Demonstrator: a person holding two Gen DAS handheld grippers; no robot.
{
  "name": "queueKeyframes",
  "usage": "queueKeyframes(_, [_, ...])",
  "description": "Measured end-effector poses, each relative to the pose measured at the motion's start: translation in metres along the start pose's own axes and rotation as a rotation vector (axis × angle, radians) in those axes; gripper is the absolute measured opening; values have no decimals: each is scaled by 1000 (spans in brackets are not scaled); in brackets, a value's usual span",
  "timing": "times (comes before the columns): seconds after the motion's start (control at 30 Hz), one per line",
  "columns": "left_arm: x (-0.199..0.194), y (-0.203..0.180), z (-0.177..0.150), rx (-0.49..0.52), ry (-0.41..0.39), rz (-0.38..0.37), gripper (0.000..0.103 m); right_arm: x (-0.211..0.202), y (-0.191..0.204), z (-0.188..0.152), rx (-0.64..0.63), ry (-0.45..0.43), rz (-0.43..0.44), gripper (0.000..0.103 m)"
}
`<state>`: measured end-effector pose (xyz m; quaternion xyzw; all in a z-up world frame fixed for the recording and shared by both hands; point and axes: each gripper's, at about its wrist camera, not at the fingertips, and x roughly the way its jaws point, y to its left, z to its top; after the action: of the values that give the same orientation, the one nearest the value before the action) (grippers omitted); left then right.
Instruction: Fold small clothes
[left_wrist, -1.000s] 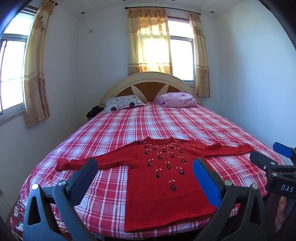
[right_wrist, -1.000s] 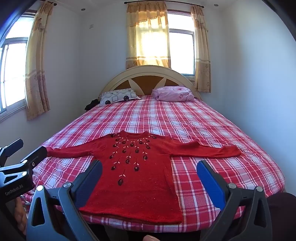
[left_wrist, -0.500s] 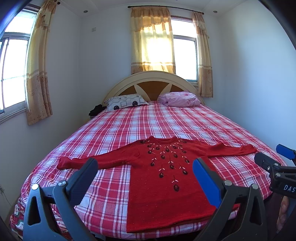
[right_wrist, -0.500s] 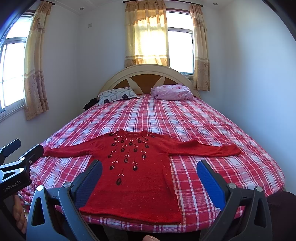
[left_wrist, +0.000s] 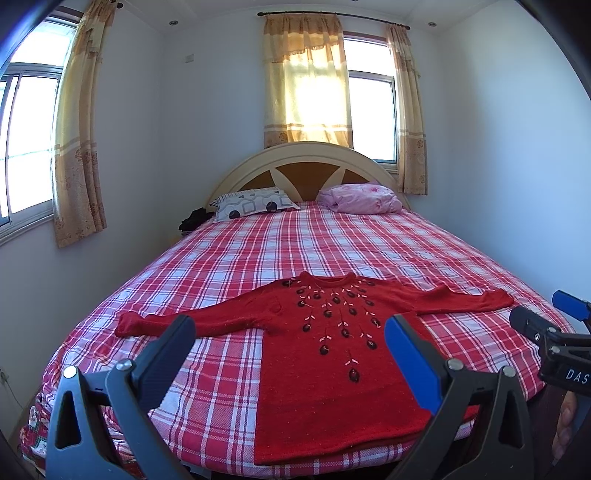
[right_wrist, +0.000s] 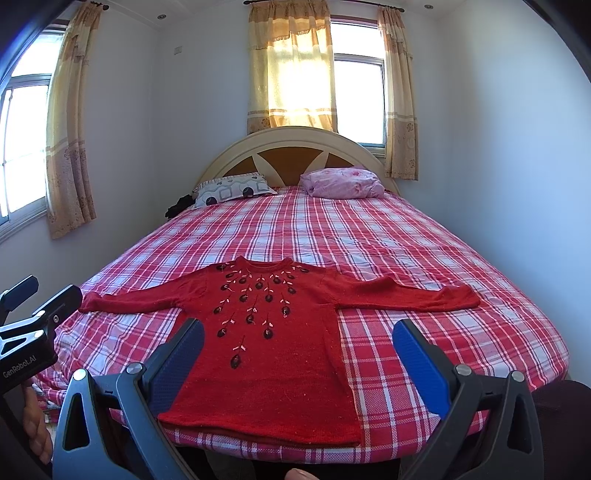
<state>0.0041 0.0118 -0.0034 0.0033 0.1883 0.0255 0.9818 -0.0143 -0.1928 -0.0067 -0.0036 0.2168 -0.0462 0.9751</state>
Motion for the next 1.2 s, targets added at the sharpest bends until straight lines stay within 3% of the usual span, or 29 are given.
queueKeyframes(1.2, [3, 5, 1, -6, 3, 7, 103, 5, 3, -5, 1, 10, -3, 102])
